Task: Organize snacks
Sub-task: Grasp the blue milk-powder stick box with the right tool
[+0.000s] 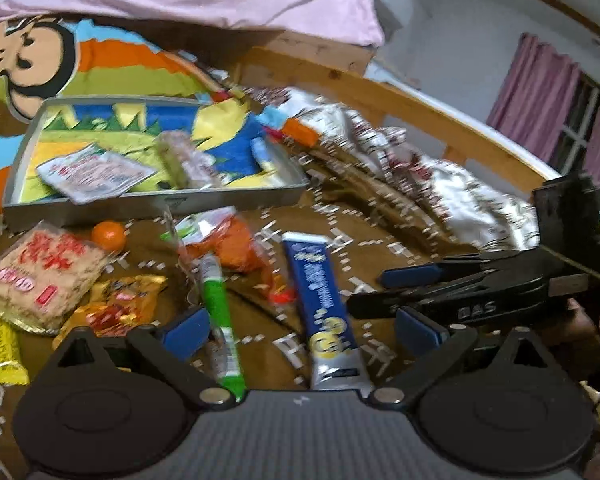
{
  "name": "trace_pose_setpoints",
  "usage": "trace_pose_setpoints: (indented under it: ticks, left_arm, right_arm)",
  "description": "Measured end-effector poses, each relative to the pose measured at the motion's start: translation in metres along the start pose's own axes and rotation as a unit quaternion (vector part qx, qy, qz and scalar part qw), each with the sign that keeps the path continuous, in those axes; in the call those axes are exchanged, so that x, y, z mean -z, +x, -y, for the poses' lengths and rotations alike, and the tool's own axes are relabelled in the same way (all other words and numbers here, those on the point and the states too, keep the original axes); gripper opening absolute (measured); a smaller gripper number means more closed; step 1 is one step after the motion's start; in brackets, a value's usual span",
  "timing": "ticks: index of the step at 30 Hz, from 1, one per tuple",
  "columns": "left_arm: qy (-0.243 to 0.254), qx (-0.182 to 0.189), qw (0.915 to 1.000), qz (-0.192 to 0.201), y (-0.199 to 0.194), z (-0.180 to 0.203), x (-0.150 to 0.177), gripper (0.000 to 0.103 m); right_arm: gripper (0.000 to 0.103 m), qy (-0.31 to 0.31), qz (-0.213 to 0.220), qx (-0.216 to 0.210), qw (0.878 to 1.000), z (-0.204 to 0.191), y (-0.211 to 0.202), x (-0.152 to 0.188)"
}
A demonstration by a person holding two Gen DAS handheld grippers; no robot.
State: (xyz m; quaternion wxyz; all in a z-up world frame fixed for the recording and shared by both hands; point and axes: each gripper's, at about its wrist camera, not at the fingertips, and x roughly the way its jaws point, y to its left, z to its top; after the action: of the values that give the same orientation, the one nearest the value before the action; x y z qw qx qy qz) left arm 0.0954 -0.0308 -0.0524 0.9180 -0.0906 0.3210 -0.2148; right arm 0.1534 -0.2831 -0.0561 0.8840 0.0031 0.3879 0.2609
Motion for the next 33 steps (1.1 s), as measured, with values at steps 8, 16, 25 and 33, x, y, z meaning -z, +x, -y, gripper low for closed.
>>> trace_pose_setpoints:
  ticks: [8,16,25,33]
  left_arm:
    - [-0.101,0.001,0.9948,-0.009,0.006,-0.041,-0.001,0.092]
    - [-0.180,0.023,0.9832,-0.018,0.020,-0.074,-0.002,0.078]
    - [-0.229,0.003,0.9730,-0.033,0.025,-0.090,-0.004,0.063]
    - [-0.252,-0.006,0.9674,-0.027,0.025,-0.100,-0.005,0.037]
  right_arm:
    - [0.058,0.007,-0.019,-0.019,1.000,-0.003,0.016,-0.002]
    - [0.057,0.046,-0.032,-0.060,0.997,0.001,0.029,-0.004]
    - [0.038,0.040,-0.024,-0.081,0.996,-0.016,0.029,-0.012]
    - [0.033,0.045,-0.022,-0.111,0.993,-0.023,0.028,-0.015]
